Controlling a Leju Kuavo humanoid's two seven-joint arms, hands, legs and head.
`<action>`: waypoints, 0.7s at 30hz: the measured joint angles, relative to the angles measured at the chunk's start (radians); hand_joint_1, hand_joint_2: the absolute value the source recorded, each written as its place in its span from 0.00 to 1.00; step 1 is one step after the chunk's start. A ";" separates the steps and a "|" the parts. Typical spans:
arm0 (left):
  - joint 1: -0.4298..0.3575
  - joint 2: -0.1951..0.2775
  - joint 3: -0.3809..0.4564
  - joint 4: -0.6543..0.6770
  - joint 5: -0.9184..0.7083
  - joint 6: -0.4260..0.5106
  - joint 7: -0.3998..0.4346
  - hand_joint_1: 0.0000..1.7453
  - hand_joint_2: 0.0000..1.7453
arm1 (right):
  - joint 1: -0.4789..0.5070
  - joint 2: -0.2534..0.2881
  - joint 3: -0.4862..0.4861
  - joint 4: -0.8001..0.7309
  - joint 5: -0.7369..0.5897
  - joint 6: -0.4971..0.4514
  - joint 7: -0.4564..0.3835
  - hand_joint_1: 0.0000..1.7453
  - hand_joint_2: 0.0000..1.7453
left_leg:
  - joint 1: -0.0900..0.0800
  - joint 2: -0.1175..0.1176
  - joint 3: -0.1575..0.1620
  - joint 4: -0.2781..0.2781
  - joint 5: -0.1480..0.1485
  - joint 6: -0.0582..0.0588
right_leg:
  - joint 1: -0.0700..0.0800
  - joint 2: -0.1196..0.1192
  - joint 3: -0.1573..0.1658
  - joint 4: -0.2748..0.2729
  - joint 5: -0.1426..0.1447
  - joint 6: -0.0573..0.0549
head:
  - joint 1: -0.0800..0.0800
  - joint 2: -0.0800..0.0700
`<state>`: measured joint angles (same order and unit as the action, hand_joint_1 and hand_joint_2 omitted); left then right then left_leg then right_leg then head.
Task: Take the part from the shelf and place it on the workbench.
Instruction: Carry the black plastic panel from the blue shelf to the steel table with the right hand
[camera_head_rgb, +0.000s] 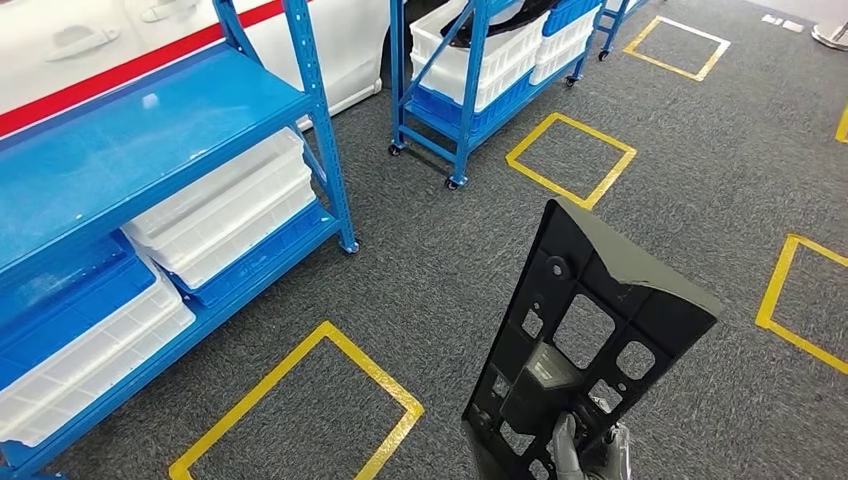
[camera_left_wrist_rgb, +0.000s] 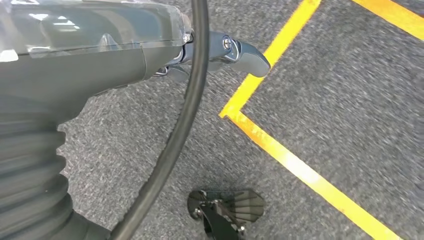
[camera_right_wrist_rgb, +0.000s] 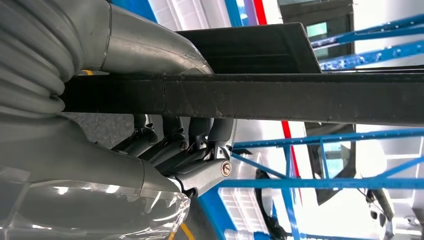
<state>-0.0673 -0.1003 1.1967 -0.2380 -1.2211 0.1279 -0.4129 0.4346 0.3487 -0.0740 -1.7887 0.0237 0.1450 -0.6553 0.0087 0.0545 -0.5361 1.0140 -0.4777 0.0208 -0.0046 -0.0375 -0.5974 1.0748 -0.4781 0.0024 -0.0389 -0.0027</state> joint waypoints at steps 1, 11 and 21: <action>0.000 0.000 0.000 0.000 0.000 0.000 0.000 0.00 1.00 | -0.001 0.000 0.000 0.000 -0.002 0.000 -0.001 1.00 1.00 | -0.001 0.006 0.002 0.000 -0.002 -0.005 | 0.005 -0.010 0.019 -0.039 0.009 -0.006 | 0.000 0.000; 0.004 0.004 0.004 0.000 0.000 0.001 0.006 0.00 1.00 | -0.004 0.005 -0.001 0.000 -0.011 -0.001 -0.005 1.00 1.00 | 0.003 -0.047 -0.117 0.278 -0.140 -0.040 | 0.007 0.068 0.032 -0.071 0.023 -0.048 | 0.000 0.000; -0.002 0.004 0.005 0.000 0.000 0.001 0.006 0.00 1.00 | -0.004 0.006 -0.002 0.002 -0.015 0.010 -0.004 1.00 1.00 | 0.005 -0.067 -0.002 0.004 0.001 -0.005 | 0.006 0.121 0.008 -0.023 -0.001 -0.007 | 0.000 0.000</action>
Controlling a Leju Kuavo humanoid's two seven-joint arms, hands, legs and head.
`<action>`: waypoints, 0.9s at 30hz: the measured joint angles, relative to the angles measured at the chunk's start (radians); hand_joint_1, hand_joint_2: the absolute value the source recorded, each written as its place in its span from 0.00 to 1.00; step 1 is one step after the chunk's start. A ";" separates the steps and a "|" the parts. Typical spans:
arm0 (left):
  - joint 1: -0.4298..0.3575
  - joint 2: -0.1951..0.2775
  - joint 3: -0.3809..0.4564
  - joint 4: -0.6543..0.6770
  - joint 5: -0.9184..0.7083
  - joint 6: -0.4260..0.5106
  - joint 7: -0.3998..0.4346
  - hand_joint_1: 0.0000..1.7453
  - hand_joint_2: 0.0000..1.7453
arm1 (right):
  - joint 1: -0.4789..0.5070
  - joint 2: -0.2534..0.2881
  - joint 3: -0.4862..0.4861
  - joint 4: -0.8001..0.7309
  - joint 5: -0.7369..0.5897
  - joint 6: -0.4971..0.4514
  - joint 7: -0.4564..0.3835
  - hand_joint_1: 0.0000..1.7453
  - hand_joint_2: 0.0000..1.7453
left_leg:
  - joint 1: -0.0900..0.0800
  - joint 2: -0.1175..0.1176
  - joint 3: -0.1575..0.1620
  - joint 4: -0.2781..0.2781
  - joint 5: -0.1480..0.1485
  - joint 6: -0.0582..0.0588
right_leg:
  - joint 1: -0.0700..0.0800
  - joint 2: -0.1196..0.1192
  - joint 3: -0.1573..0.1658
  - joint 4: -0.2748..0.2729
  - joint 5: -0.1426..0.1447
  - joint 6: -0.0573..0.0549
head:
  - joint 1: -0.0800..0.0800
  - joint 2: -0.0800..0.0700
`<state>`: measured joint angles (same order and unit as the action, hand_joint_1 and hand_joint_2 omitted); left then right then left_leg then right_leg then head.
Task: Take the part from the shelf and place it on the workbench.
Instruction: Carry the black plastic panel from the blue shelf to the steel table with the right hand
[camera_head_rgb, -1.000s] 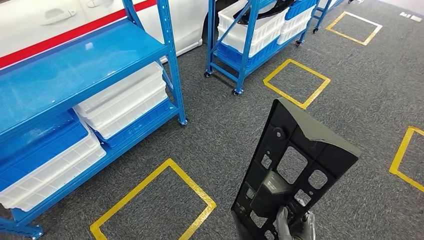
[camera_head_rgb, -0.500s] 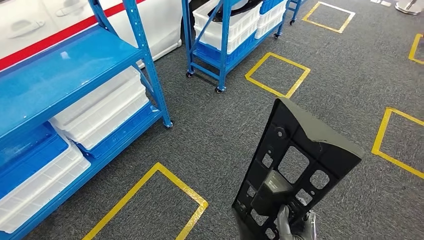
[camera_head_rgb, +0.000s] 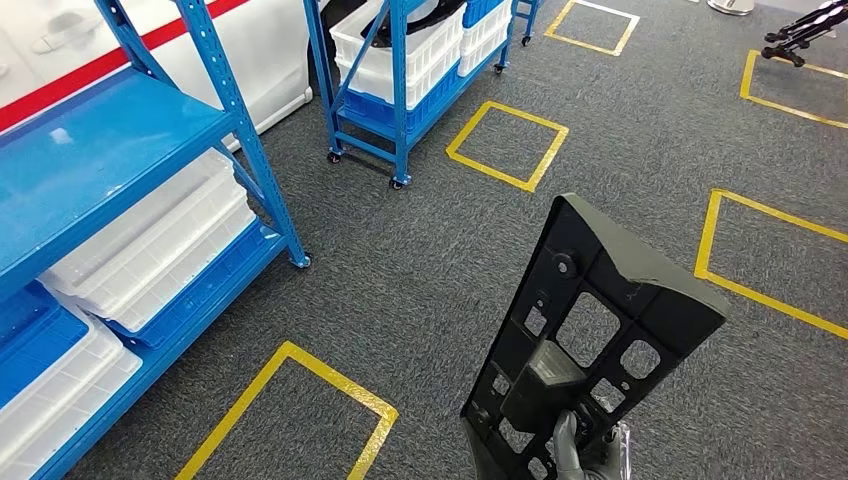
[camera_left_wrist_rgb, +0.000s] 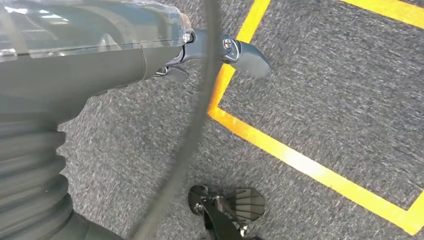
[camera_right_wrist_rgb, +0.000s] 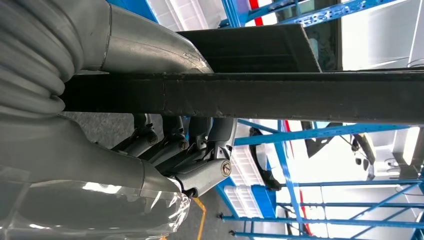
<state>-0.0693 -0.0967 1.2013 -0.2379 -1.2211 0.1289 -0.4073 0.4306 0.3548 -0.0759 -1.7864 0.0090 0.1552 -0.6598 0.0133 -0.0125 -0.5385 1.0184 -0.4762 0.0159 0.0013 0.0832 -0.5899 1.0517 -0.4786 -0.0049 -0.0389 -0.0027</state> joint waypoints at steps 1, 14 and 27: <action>-0.001 0.000 0.000 0.000 0.000 0.000 0.000 0.00 1.00 | -0.001 0.000 0.000 0.000 -0.001 0.001 0.000 1.00 1.00 | 0.002 0.010 0.001 -0.004 0.003 0.006 | 0.000 -0.021 -0.017 0.036 -0.022 0.004 | 0.000 0.000; 0.000 0.000 0.002 0.000 -0.003 -0.001 0.000 0.00 1.00 | 0.000 0.000 0.002 0.003 -0.002 -0.001 0.000 1.00 1.00 | -0.006 0.132 0.025 -0.008 -0.021 -0.028 | 0.002 -0.121 0.008 -0.026 0.009 -0.015 | 0.000 0.000; 0.010 0.004 0.014 0.000 -0.006 0.000 0.002 0.00 1.00 | 0.006 0.002 0.004 0.003 -0.006 -0.002 0.001 1.00 1.00 | 0.000 -0.062 -0.014 0.013 -0.003 -0.024 | 0.003 0.038 0.011 -0.020 0.011 -0.029 | 0.000 0.000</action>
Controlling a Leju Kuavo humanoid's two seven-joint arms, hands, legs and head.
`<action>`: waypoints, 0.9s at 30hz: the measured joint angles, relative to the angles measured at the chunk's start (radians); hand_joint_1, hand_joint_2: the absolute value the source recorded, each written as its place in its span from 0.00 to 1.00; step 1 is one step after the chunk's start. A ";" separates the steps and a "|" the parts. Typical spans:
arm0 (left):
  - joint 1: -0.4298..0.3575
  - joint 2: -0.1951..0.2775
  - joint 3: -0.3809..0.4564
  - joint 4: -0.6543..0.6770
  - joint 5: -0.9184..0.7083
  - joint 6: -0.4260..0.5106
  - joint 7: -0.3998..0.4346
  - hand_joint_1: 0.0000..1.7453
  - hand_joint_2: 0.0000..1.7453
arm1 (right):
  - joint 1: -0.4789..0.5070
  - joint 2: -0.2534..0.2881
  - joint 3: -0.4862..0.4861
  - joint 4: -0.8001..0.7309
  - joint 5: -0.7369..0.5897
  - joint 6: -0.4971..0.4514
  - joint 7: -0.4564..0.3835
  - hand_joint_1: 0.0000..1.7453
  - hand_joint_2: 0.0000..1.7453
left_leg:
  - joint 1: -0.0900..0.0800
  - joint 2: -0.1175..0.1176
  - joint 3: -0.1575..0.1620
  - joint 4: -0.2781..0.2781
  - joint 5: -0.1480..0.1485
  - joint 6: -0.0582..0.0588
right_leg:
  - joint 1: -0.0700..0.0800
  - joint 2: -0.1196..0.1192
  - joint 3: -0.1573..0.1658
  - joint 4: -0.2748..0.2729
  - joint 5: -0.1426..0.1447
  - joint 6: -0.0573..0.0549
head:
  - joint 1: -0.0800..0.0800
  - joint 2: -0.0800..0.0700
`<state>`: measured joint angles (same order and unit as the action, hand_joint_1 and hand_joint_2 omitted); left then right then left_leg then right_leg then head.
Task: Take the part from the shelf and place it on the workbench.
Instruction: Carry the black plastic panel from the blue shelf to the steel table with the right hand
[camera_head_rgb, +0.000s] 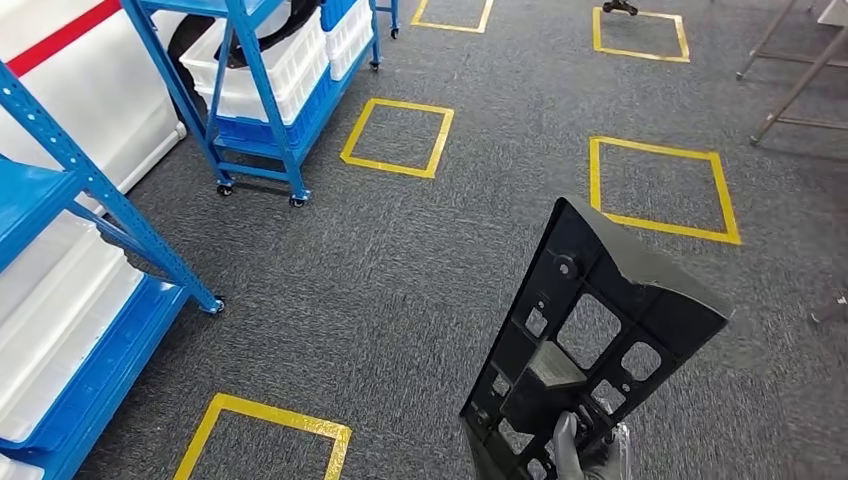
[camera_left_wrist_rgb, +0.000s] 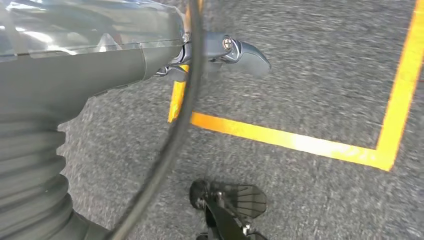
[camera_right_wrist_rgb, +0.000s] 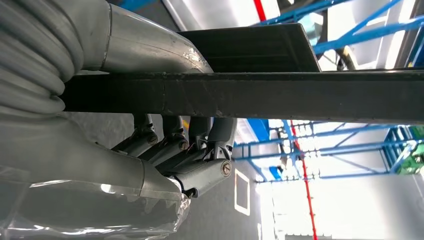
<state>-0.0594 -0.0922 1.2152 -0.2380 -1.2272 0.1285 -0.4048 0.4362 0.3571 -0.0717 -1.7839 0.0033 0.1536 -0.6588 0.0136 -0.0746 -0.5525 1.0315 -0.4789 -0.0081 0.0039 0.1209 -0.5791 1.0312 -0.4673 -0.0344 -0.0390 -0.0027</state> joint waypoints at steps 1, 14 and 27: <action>0.000 0.000 0.001 0.000 0.000 0.000 0.000 0.00 1.00 | 0.000 0.000 0.000 0.000 0.000 0.000 0.000 1.00 1.00 | -0.002 0.003 0.003 -0.006 -0.002 0.002 | -0.002 0.011 -0.004 0.000 0.002 0.006 | 0.000 0.000; -0.003 0.001 0.004 0.000 -0.002 0.000 0.000 0.00 1.00 | 0.004 0.000 -0.001 0.000 -0.006 -0.009 0.001 1.00 1.00 | -0.005 0.166 0.028 -0.025 -0.007 0.017 | -0.027 -0.169 -0.032 0.049 -0.008 0.049 | 0.000 0.000; -0.001 0.000 0.004 0.000 -0.007 -0.001 0.000 0.00 1.00 | 0.005 0.000 -0.001 -0.003 -0.006 -0.011 0.002 1.00 1.00 | 0.007 0.075 -0.088 0.236 -0.112 -0.022 | -0.009 -0.054 -0.002 -0.005 0.003 -0.006 | 0.000 0.000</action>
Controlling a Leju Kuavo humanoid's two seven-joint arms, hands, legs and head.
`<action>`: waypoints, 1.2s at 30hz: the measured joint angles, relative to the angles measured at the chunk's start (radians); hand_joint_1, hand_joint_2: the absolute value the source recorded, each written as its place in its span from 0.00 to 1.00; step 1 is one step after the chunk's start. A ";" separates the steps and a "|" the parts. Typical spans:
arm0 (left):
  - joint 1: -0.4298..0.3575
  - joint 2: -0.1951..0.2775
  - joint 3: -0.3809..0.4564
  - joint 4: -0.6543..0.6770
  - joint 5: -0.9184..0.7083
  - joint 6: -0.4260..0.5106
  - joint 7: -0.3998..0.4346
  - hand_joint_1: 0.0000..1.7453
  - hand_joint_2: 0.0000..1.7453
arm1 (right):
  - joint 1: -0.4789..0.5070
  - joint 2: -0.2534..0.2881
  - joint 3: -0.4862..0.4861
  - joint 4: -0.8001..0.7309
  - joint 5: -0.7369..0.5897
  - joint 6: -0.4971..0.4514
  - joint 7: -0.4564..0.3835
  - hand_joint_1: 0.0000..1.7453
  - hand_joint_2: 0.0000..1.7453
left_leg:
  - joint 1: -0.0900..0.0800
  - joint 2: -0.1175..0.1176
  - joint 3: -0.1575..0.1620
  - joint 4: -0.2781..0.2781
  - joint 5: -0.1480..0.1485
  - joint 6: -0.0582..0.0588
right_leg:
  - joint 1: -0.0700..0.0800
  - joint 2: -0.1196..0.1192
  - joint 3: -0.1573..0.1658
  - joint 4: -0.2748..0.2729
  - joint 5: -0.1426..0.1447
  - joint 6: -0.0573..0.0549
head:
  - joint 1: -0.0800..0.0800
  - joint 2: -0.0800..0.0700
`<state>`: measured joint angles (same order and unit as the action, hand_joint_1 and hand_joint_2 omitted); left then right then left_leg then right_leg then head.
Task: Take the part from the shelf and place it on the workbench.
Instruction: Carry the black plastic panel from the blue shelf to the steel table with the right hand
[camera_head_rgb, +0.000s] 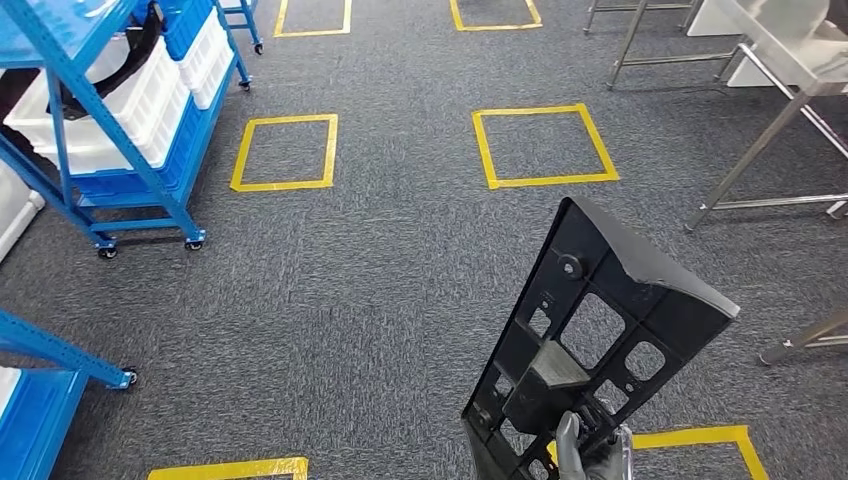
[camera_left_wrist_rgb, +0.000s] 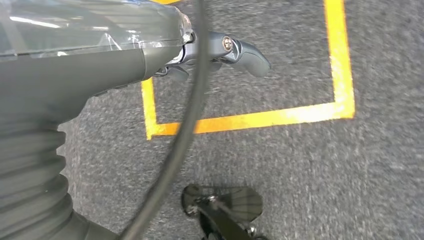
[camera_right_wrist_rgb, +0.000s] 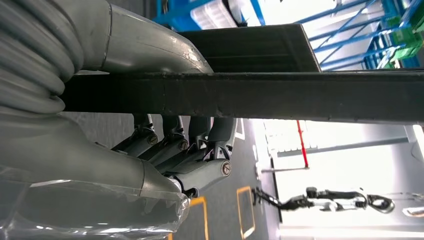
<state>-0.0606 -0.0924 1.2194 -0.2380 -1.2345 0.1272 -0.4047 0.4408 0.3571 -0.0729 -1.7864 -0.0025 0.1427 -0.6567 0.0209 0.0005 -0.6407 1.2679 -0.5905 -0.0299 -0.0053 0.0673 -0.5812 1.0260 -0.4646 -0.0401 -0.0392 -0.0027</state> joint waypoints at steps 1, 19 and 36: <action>0.000 0.000 0.000 0.000 0.000 0.000 0.000 0.00 1.00 | 0.000 0.000 0.000 0.000 0.000 0.000 0.000 1.00 1.00 | 0.000 -0.014 0.028 -0.071 0.044 0.003 | 0.000 0.013 0.001 0.002 -0.001 0.001 | 0.000 0.000; -0.003 -0.004 0.000 0.000 -0.003 -0.009 -0.001 0.00 1.00 | -0.008 0.000 -0.001 0.000 0.023 -0.001 0.011 1.00 1.00 | -0.010 0.097 0.121 -0.260 0.096 0.027 | 0.000 -0.136 -0.005 0.020 -0.015 0.041 | 0.000 0.000; -0.003 -0.011 0.000 0.000 -0.011 -0.011 0.000 0.00 1.00 | -0.013 0.001 0.003 0.001 0.037 -0.001 0.017 1.00 1.00 | -0.003 0.005 -0.016 0.032 -0.011 -0.003 | 0.005 -0.010 0.010 -0.005 -0.010 -0.005 | 0.000 0.000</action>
<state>-0.0637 -0.1038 1.2196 -0.2380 -1.2451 0.1160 -0.4044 0.4283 0.3578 -0.0702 -1.7853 0.0343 0.1419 -0.6394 0.0177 0.0059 -0.6564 1.2998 -0.6014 -0.0329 -0.0004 0.0568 -0.5712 1.0215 -0.4747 -0.0451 -0.0393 -0.0027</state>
